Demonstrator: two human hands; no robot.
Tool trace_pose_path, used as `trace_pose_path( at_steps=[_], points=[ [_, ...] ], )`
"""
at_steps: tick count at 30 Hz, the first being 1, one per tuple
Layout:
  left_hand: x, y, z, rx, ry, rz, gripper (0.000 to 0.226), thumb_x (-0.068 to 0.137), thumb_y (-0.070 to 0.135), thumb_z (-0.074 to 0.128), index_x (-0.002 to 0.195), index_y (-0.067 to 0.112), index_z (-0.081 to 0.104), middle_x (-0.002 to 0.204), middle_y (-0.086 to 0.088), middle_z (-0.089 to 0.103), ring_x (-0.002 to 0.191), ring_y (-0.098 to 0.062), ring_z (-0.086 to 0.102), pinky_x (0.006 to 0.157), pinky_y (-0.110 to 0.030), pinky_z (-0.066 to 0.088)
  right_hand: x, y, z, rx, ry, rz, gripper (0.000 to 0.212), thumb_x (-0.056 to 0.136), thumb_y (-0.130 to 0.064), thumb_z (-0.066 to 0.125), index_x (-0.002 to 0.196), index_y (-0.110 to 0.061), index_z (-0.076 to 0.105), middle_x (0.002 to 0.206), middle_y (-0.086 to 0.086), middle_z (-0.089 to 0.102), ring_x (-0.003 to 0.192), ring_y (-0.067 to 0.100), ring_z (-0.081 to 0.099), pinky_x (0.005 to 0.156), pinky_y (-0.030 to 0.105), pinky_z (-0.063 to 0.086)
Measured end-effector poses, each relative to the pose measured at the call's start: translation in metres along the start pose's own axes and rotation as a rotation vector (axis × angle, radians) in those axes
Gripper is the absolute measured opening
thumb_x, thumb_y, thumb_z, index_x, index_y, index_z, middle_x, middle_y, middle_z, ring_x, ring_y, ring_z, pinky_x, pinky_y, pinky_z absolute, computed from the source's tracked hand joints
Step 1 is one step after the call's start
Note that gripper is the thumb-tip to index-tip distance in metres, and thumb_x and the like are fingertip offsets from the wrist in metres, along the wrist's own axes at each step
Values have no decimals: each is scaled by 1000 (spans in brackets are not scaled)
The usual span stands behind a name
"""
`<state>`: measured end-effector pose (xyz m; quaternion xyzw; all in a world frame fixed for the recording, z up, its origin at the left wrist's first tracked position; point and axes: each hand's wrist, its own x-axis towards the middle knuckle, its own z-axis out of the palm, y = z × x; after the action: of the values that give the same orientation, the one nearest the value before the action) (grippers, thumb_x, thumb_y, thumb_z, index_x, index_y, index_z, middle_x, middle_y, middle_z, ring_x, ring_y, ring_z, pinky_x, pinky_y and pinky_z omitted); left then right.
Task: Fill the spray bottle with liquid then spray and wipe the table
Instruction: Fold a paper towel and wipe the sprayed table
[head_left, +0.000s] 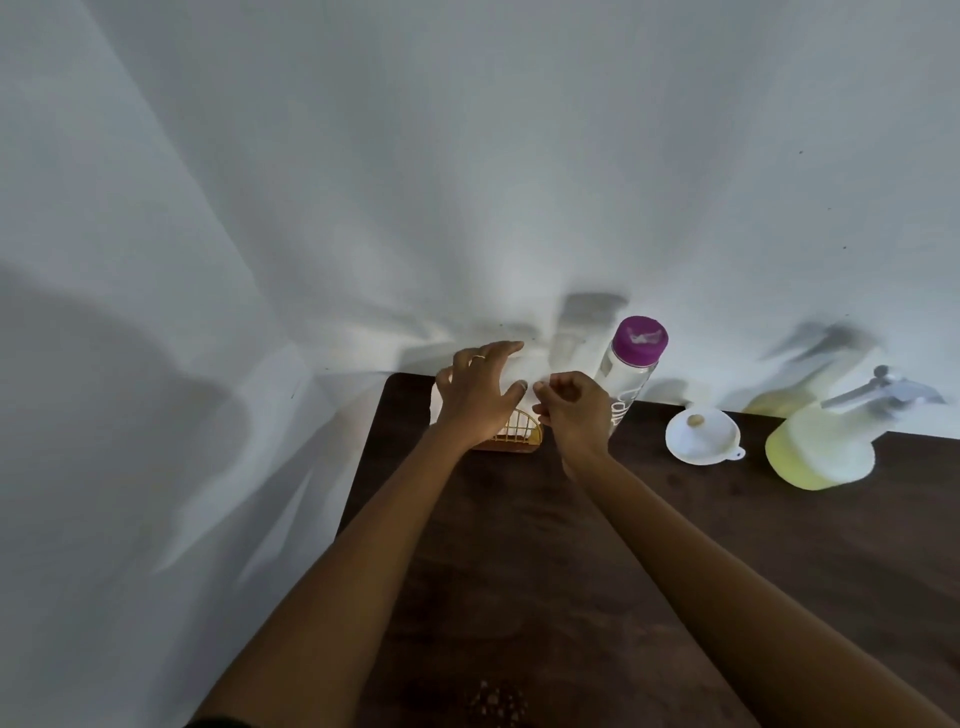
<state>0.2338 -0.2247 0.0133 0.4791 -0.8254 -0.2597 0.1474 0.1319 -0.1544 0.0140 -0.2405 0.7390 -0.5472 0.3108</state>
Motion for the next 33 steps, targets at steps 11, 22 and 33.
trace_pose_path(
  at_steps=[11, 22, 33],
  points=[
    [4, -12, -20, 15, 14, 78, 37, 78, 41, 73, 111, 35, 60, 130, 10, 57, 132, -18, 34, 104, -41, 16, -8, 6, -8, -60, -15, -88, 7, 86, -9, 67, 88, -10, 61, 78, 2, 67, 66, 15, 67, 75, 40, 59],
    [2, -12, -23, -23, 113, 81, 23, 88, 44, 61, 104, 31, 71, 125, 9, 64, 126, -17, 44, 103, -40, 20, -10, 3, -5, -83, -27, -95, 3, 93, -17, 59, 92, -15, 61, 83, 0, 66, 69, 11, 66, 81, 41, 57],
    [-9, -19, -23, 77, 314, 249, 23, 82, 38, 71, 102, 27, 75, 104, 6, 73, 108, -14, 59, 100, -37, 25, -8, 2, -6, -50, 28, -10, 5, 94, -14, 56, 90, -12, 59, 75, 0, 65, 63, 15, 67, 77, 44, 58]
  ],
)
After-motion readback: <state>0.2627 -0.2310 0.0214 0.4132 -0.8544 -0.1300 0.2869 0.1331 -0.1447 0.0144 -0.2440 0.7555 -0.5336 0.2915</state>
